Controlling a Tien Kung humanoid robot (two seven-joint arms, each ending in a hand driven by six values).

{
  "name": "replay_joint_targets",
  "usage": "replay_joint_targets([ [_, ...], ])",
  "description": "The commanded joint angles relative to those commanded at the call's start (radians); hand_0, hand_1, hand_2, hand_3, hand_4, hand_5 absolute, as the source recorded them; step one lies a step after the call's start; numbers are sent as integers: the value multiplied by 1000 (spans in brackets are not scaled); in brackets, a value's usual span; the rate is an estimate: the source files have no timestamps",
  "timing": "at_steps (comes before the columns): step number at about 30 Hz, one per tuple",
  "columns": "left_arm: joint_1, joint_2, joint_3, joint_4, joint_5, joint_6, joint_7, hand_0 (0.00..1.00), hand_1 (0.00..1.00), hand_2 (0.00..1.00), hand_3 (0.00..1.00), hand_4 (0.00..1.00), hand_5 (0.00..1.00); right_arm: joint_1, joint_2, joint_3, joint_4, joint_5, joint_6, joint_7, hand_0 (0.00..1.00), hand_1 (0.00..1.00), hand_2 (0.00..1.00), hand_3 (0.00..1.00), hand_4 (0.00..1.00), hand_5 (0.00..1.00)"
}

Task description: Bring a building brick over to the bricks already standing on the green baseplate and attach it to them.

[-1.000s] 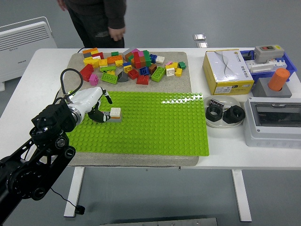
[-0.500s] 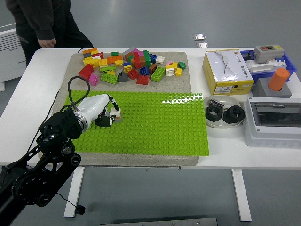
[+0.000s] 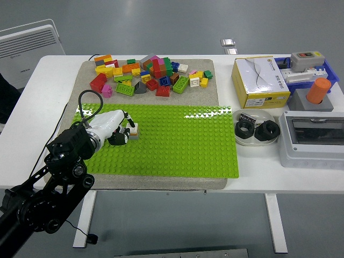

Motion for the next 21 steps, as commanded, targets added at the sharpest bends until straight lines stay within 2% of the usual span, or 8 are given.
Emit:
replay_joint_targets([
  [9,-24,11,4,23,-16,7,-6,231,8,69,634,411,2,2,1,-5,0,6,-1,-1,607,583,583,623,868,998],
  [21,-23,6,2,48,-16,7,-10,231,8,71,618,413,2,2,2,-11,0,12,-2,0,606,584,583,625,875,998],
])
